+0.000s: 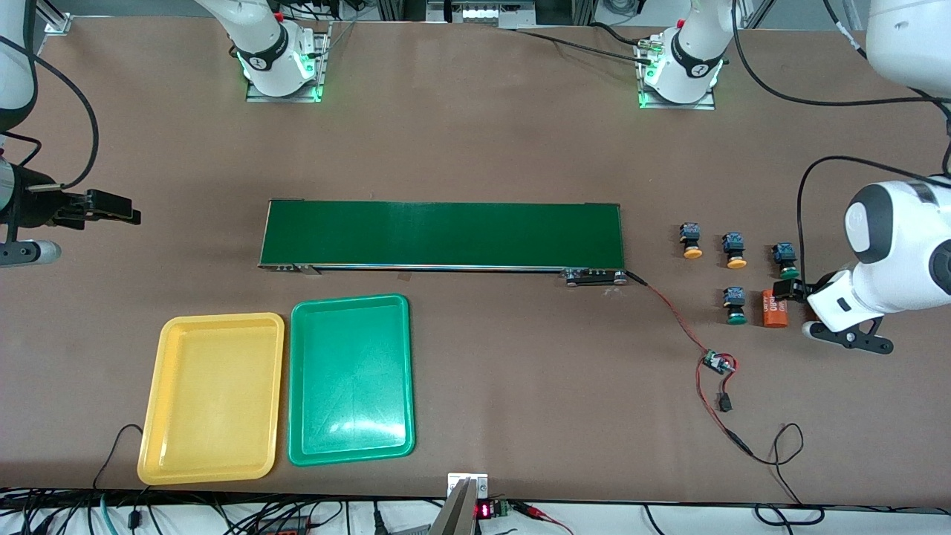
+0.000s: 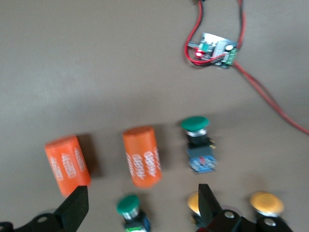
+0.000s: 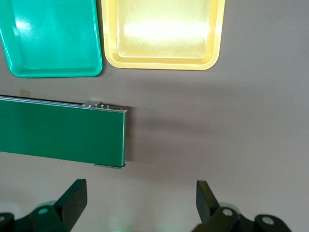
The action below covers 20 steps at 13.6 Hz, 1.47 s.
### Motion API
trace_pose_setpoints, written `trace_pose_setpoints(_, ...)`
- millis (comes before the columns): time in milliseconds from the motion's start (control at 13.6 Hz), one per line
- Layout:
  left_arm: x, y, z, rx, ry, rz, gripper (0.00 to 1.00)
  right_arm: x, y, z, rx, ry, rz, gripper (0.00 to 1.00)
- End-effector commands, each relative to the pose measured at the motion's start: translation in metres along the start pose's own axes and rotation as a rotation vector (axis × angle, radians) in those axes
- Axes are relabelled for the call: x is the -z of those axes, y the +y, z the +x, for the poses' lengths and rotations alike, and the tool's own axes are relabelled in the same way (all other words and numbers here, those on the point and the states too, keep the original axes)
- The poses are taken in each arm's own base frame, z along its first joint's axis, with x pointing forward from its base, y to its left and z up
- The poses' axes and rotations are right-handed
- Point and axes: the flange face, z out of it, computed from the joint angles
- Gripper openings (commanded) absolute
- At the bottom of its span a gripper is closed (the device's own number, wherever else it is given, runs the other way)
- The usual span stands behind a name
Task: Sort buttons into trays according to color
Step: 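Grasp the orange cylinder with the left gripper and lift it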
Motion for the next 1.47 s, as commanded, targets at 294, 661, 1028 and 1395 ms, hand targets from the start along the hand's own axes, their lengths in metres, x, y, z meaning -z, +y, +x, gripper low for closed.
trace_pose_setpoints(294,-0.061,0.004,-0.026,-0.048,0.122,0.043,1.00,0.011,-0.005,-0.006,0.027,0.009,-0.007,1.00)
trace_pose_setpoints(661,-0.109,-0.004,-0.030,-0.036,0.123,0.037,0.82,0.006,-0.003,-0.004,0.017,0.005,0.010,1.00)
trace_pose_setpoints(1028,-0.110,-0.006,-0.029,-0.029,0.119,0.035,0.16,0.006,-0.002,-0.004,0.015,0.003,0.008,1.00)
trace_pose_setpoints(1395,-0.039,0.005,-0.005,-0.060,0.051,0.009,0.15,-0.005,-0.001,-0.007,0.019,-0.067,0.014,1.00)
